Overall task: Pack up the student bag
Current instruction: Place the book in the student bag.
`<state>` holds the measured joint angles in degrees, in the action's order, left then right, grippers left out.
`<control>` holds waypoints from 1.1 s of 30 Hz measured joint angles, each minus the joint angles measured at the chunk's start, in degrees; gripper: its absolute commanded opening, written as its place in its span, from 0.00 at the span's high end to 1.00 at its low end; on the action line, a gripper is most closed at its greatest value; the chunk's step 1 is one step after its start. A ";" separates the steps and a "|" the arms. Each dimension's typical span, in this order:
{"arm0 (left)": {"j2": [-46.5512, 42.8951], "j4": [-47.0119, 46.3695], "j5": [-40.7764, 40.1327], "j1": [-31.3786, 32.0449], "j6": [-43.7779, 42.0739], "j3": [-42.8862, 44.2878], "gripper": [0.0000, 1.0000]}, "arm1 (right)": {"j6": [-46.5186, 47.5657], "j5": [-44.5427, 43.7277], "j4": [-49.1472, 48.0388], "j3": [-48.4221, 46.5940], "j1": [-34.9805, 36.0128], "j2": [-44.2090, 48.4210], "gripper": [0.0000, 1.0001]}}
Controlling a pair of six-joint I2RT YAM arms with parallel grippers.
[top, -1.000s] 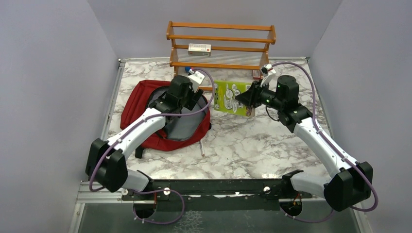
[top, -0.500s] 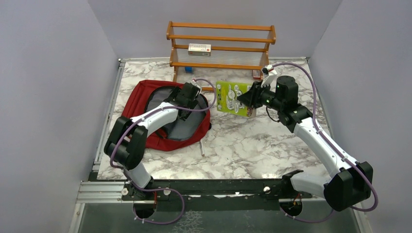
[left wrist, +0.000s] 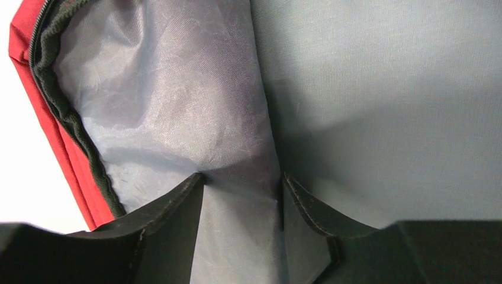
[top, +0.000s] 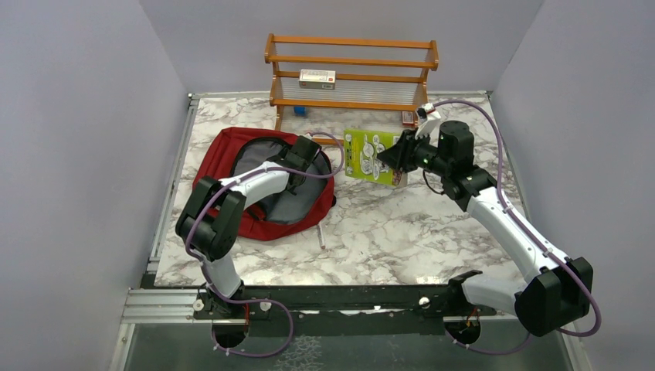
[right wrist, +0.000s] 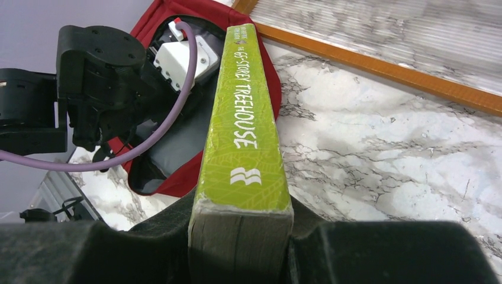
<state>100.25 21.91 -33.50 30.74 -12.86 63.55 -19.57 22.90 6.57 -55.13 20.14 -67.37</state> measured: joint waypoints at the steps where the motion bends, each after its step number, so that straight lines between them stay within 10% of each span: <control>1: 0.17 0.13 -0.11 0.00 -0.02 0.13 0.59 | -0.07 0.00 0.00 0.00 0.00 0.00 1.00; 11: 0.28 0.81 -0.46 0.00 -0.11 0.20 1.00 | -3.45 -4.42 -0.04 0.48 0.00 1.25 1.00; 33: -10.36 1.07 8.33 -4.59 9.90 3.69 1.00 | -36.30 -0.26 -6.21 -1.29 0.81 -9.03 0.99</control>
<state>89.89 22.98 -25.17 26.15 -2.96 67.24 -55.88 22.63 0.36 -56.42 20.95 -76.40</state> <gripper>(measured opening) 0.005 0.324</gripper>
